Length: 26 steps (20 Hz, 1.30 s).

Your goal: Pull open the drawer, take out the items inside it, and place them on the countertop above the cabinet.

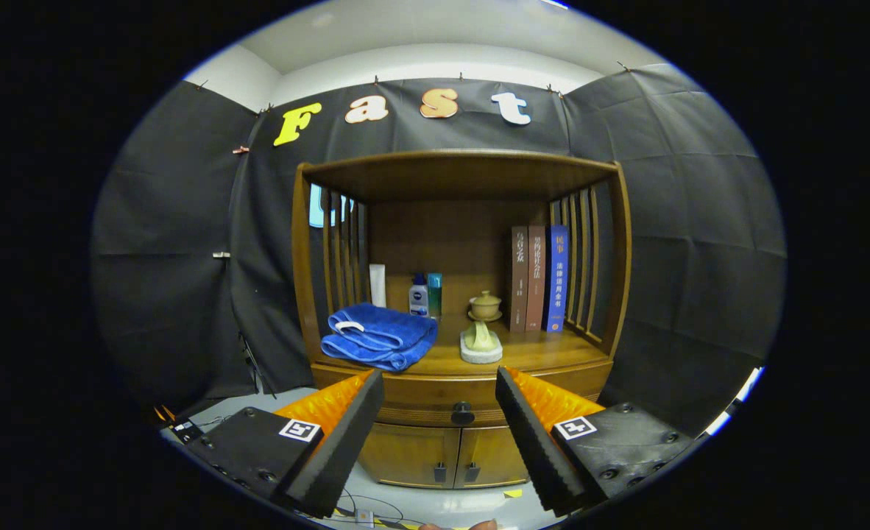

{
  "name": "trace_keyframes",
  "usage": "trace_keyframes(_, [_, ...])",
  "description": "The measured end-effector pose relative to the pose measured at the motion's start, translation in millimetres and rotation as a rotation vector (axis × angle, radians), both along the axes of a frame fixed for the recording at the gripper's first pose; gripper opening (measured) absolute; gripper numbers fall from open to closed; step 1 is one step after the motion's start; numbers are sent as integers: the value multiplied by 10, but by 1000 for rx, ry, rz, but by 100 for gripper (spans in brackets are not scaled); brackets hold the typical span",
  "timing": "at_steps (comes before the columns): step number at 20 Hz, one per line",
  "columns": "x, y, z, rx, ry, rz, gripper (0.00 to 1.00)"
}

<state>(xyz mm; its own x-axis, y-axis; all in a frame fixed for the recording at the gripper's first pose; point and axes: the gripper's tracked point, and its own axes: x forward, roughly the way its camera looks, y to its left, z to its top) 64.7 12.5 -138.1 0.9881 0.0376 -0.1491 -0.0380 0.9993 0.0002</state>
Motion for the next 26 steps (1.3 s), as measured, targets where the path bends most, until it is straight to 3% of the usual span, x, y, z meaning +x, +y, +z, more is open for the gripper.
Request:
trace_keyframes(11, [-414,4,820,47,-51,-10,99])
trace_keyframes(26, [-390,24,687,16,-38,-19,99])
